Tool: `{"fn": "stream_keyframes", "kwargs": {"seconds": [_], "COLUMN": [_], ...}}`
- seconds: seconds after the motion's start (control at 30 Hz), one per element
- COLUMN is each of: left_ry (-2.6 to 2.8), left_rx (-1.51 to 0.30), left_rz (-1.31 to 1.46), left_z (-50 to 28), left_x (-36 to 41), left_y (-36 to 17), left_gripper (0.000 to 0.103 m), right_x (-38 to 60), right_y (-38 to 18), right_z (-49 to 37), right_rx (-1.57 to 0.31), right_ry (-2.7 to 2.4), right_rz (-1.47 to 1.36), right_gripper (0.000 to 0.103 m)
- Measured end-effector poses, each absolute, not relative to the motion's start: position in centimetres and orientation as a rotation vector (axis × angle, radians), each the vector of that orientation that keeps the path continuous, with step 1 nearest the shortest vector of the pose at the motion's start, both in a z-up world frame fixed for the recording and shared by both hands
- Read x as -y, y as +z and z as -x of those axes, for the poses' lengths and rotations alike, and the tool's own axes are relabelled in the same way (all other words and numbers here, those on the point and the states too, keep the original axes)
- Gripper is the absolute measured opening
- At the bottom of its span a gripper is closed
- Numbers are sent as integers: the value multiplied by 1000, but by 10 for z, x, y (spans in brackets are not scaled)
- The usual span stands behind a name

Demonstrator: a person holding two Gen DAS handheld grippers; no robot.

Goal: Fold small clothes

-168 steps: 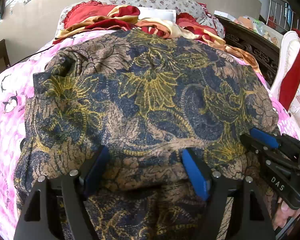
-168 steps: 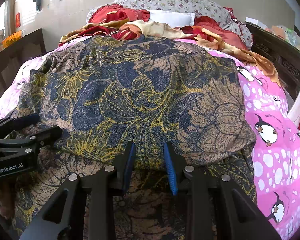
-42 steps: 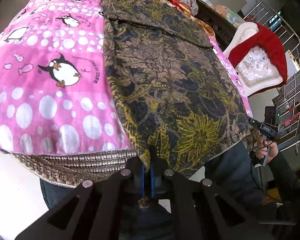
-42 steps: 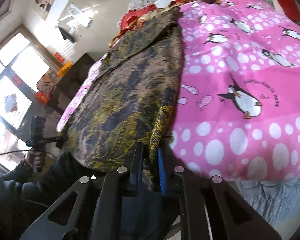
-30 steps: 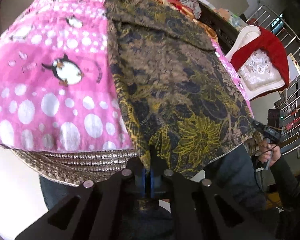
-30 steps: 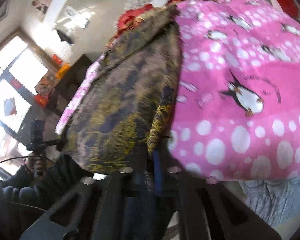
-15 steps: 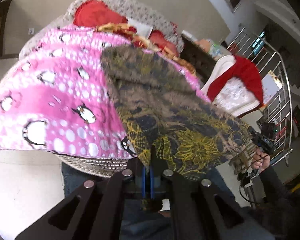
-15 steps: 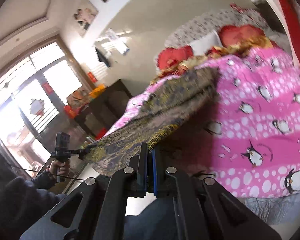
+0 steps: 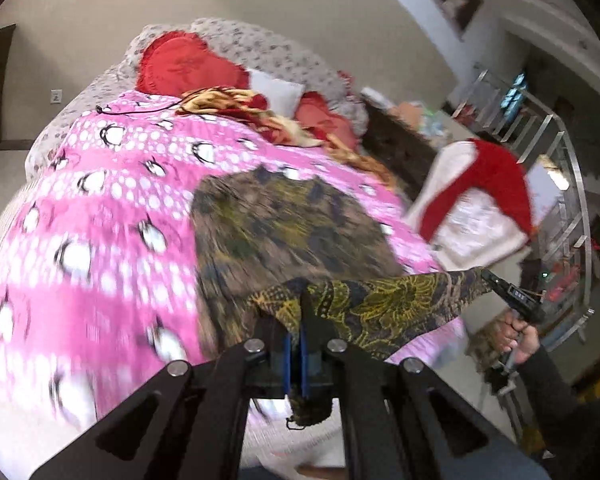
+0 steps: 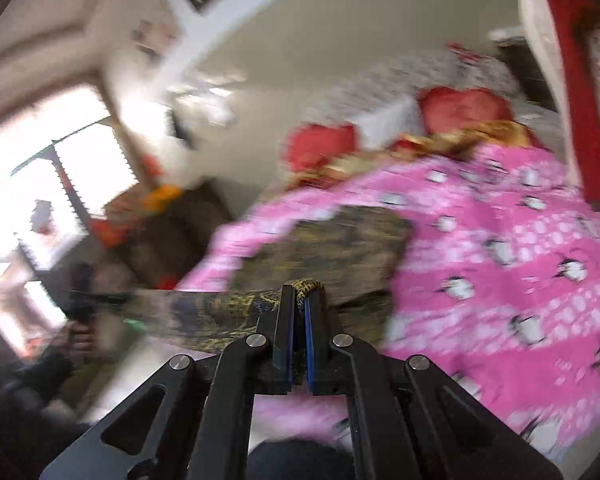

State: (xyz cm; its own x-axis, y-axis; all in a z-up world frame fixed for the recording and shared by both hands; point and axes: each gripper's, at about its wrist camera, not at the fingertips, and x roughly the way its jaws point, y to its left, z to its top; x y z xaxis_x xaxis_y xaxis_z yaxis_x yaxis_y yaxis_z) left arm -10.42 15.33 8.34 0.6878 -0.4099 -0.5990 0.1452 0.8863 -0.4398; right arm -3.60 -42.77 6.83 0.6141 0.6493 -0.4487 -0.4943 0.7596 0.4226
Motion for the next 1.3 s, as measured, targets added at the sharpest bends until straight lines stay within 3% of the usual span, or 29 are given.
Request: {"fn": "stream_keyframes", "kwargs": {"seconds": [0.4,0.77,0.93,1.0,1.07,1.1,1.13,1.17,1.3], "left_ry": [-130,-147,-188,-174,-107,-73,-51,-40,-114], "left_rx": [-936,-1073,-1052,-1031,-978,-931,-916,-910,-858], "left_rz": [316,166,181,144,85,67,67,82,165], "left_z": [-89,-145,-132,-123,-113,-105,-100,-96,-50], "left_x": [-178,-165,-171,-170,-170,-172,-174,-176,-146], "left_y": [10,-33,-16,-5,7,14,17,20,23], "left_gripper": [3,9,13,28,84,86,83,68,37], "right_x": [345,327,345,359,366,371,372,372,345], "right_y": [23,-22,-16,5,23,32,37,41,40], "right_z": [-150,-215,-216,-201,-185,-172,-164,-154,-104], "right_rx": [-766,-945,-978,-924,-869,-840,-826,-821,-814], "right_ry": [360,269,328,378,390,398,401,398,418], "right_rz": [-46,22,-157,-259,-287,-290,-288,-281,-171], "right_gripper": [0,0,0,0,8,10,10,10,10]}}
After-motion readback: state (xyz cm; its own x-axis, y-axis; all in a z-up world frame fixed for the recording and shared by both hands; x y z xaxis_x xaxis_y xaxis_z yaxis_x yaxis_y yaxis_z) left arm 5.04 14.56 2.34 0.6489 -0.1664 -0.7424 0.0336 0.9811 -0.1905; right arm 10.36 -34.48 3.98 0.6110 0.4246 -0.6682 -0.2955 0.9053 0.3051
